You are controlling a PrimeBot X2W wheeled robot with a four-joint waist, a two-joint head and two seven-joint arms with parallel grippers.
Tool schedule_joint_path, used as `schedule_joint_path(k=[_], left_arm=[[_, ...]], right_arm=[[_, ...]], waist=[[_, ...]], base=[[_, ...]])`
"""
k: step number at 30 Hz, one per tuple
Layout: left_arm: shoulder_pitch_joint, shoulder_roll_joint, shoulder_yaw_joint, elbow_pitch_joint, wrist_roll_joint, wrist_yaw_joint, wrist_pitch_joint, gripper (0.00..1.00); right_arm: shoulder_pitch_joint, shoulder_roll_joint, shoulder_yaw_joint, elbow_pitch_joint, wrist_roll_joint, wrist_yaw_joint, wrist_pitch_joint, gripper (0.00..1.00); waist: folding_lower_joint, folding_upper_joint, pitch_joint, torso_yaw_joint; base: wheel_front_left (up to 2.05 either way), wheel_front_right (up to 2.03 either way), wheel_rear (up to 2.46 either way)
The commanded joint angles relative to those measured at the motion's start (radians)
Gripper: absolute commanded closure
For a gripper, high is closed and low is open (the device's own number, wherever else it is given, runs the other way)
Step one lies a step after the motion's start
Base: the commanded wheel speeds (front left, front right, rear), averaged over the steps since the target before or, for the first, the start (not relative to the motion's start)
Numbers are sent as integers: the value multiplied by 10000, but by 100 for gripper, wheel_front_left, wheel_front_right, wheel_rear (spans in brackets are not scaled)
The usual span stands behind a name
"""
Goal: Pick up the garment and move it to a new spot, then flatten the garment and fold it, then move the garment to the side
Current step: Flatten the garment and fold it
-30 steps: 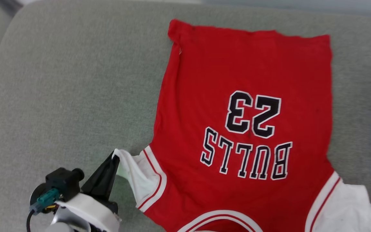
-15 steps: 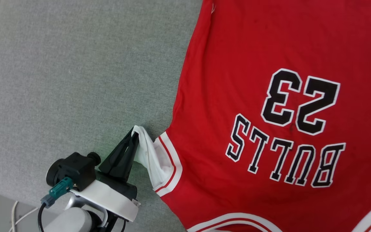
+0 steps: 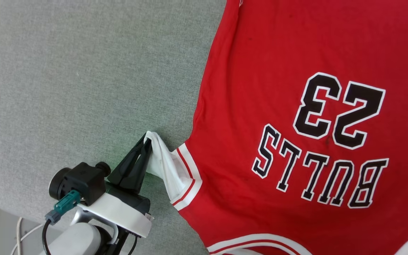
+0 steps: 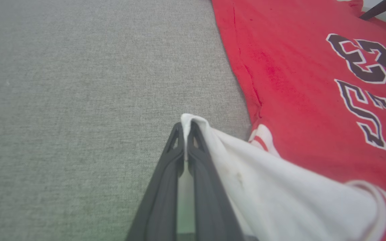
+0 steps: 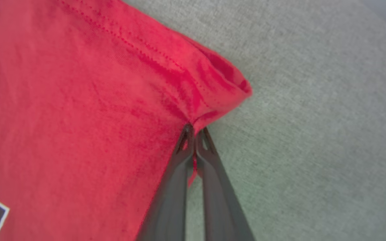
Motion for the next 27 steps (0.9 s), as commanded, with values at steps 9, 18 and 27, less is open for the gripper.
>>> schedule_joint_path(k=[9, 18, 27], left_arm=[[708, 6, 294, 360, -232, 69, -25, 100], [1725, 375, 555, 526, -608, 301, -13, 100], [2681, 727, 826, 440, -857, 618, -16, 100]], right_arm=[[634, -380, 377, -382, 910, -5, -996, 100], [3502, -2361, 1213, -2701, 2612, -5, -1581, 100], [7687, -3873, 1239, -3879, 3691, -7, -2663, 100]], waist=[[-1, 0, -1636, -460], [-1, 0, -3197, -1234], [-1, 0, -4056, -1899]], base=[[0, 0, 0], [0, 0, 0], [0, 0, 0]])
